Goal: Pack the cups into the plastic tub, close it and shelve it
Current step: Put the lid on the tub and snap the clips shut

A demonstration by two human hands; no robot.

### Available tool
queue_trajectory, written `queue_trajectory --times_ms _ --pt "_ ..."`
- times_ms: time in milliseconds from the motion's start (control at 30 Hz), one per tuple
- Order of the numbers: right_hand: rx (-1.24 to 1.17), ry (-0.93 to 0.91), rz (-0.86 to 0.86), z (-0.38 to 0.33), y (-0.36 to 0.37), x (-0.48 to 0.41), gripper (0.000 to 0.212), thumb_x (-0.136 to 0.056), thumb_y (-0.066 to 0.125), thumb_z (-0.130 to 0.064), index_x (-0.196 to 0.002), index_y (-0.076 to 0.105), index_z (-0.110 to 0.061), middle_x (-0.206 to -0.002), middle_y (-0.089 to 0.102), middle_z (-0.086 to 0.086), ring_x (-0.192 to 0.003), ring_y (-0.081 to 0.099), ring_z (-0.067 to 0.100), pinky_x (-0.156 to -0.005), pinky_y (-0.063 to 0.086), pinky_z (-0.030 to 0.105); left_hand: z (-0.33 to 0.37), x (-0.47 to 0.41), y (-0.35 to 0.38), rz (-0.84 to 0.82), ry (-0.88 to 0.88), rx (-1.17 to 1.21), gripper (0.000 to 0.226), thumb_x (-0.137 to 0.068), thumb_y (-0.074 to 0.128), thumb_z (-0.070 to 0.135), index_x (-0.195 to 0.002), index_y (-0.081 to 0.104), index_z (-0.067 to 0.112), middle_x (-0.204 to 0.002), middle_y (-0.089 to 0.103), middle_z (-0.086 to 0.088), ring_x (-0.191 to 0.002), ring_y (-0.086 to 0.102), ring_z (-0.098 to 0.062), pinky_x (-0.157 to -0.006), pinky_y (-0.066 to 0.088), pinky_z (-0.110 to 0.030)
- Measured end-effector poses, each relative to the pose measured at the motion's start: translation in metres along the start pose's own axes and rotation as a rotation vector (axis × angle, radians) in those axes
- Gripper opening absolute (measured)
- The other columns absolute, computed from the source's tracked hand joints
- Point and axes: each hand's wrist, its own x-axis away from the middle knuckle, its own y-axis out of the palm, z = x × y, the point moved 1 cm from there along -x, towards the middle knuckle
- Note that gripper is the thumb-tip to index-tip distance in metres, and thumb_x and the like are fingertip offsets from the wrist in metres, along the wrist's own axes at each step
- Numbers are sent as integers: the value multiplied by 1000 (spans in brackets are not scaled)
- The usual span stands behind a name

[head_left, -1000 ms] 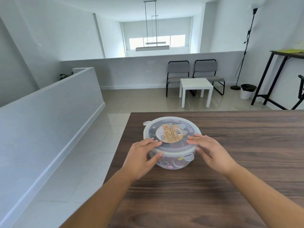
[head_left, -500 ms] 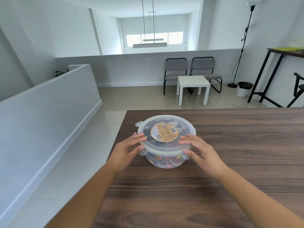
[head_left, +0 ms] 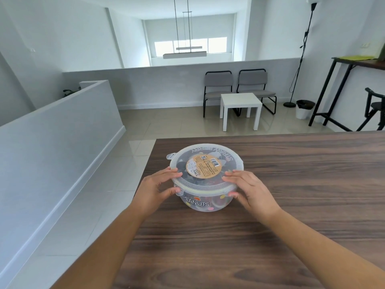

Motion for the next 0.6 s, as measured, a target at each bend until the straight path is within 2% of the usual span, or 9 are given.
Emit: queue_trajectory --times_ms 133,200,333,433,500,600 --pt "-31 38 29 -3 6 7 41 -90 53 -39 -125 56 -18 -133 52 -8 -131 40 11 -110 33 32 4 1 2 51 80 -72 41 -72 75 26 -112 67 22 -120 61 9 -116 50 5 -102 35 -14" --pt "-45 55 44 -6 8 8 41 -90 51 -40 -126 54 -19 -133 52 -7 -132 36 9 -111 30 28 6 3 5 76 103 -87 40 -73 73 28 -111 68 19 -119 63 6 -113 52 1 -100 35 -12" --pt "-29 73 50 -11 10 6 49 -85 55 -48 -124 55 -19 -131 53 -7 -131 36 9 -110 29 26 7 5 6 96 112 -113 41 -72 69 33 -110 68 16 -116 65 3 -110 56 -3 -97 37 -11" --pt "-33 119 85 -18 14 5 58 -78 61 -58 -120 57 -19 -127 53 -11 -129 37 8 -107 28 22 9 5 5 104 120 -141 41 -72 70 33 -109 69 15 -114 67 1 -108 58 -6 -96 41 -16" --pt "-53 156 111 -20 16 5 56 -76 62 -57 -118 58 -20 -125 53 -13 -128 36 6 -106 27 19 9 5 6 103 148 -196 42 -71 72 30 -108 69 12 -111 68 -2 -106 59 -10 -94 43 -21" --pt "-48 165 110 -19 16 5 50 -77 65 -50 -117 59 -21 -124 56 -12 -127 39 7 -105 31 24 9 7 7 98 149 -212 43 -70 76 27 -110 67 13 -113 67 0 -107 58 -9 -94 44 -24"
